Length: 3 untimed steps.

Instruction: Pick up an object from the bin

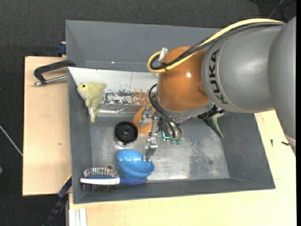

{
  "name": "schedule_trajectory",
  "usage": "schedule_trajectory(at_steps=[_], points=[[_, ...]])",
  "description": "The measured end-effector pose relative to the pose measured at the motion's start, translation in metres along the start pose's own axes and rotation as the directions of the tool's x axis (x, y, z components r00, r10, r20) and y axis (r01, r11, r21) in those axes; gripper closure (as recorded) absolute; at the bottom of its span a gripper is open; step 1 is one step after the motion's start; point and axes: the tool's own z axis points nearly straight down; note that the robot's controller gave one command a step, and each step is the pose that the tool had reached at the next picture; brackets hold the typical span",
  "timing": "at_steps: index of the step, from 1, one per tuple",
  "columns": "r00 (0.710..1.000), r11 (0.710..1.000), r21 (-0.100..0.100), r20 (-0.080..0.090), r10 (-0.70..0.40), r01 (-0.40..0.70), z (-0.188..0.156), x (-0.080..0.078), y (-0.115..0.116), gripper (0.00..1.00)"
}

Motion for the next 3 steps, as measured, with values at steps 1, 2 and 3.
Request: schedule_trajectory(at_steps=[1, 2, 3], points=[[1.0, 1.0, -0.003, 0.01, 0.025, -0.025, 0.069, -0.047, 0.027, 0.0], [1.0, 1.0, -0.002, 0.011, 0.028, -0.028, 0.065, -0.047, 0.025, 1.0], [1.0, 1.0, -0.005, 0.02, -0.016, 0.016, -0.084, -0.033, 0.059, 1.0]])
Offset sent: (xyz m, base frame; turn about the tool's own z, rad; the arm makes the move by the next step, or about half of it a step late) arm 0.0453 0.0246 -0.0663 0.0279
